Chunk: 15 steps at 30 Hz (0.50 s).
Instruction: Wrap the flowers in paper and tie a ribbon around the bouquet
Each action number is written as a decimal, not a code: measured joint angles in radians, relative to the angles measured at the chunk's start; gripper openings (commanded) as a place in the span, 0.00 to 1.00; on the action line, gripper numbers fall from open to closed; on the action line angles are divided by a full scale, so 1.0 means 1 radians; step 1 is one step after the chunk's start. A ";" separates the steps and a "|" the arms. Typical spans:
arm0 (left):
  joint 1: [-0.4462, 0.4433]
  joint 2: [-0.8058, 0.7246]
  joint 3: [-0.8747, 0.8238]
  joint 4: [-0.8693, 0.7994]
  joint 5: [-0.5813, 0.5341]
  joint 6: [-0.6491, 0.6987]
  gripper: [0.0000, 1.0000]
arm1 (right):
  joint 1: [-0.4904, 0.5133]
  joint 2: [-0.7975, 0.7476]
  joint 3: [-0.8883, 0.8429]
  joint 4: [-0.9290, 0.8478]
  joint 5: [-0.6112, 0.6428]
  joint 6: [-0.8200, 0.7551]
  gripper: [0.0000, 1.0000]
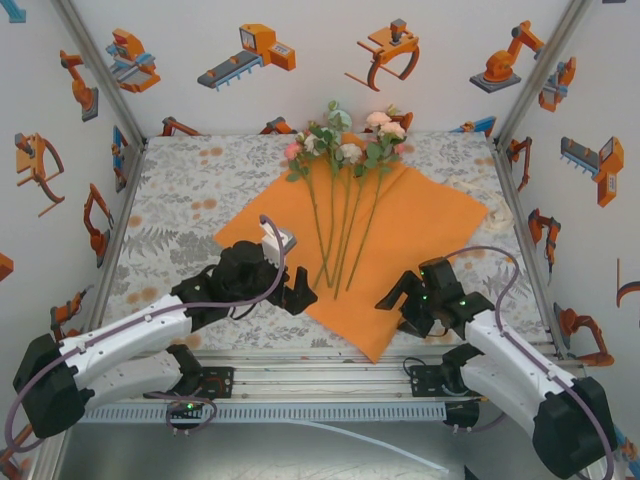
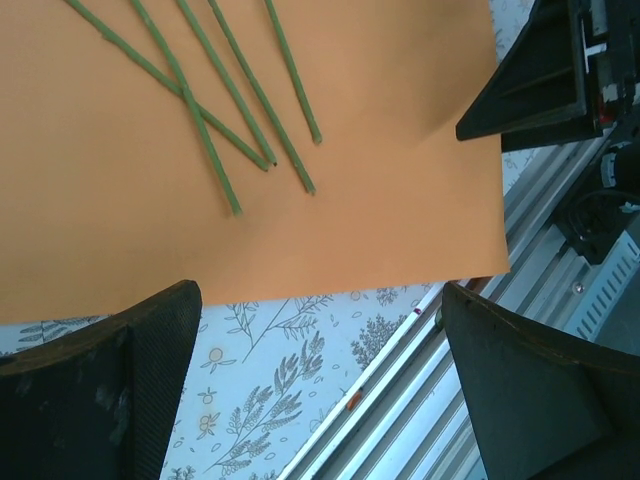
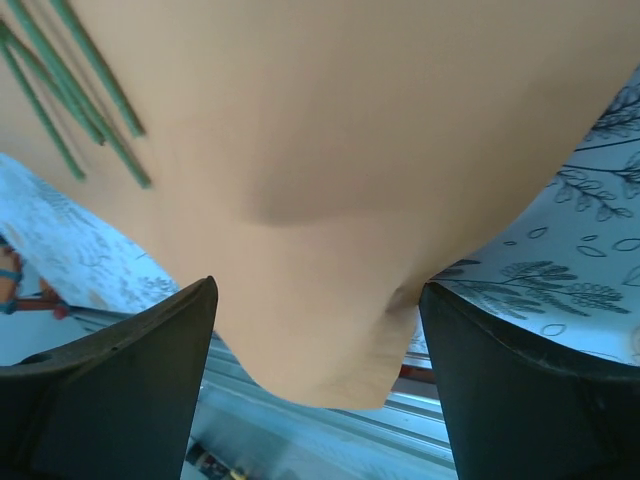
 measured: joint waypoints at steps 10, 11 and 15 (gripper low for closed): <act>-0.171 0.068 -0.048 0.111 0.029 0.190 0.97 | 0.001 -0.035 0.013 0.055 -0.039 0.066 0.61; -0.196 0.084 -0.065 0.134 0.025 0.225 0.97 | 0.001 -0.030 0.020 0.063 -0.040 0.069 0.59; -0.235 0.188 -0.088 0.182 -0.002 0.363 0.97 | 0.001 0.005 0.063 0.063 -0.040 0.076 0.65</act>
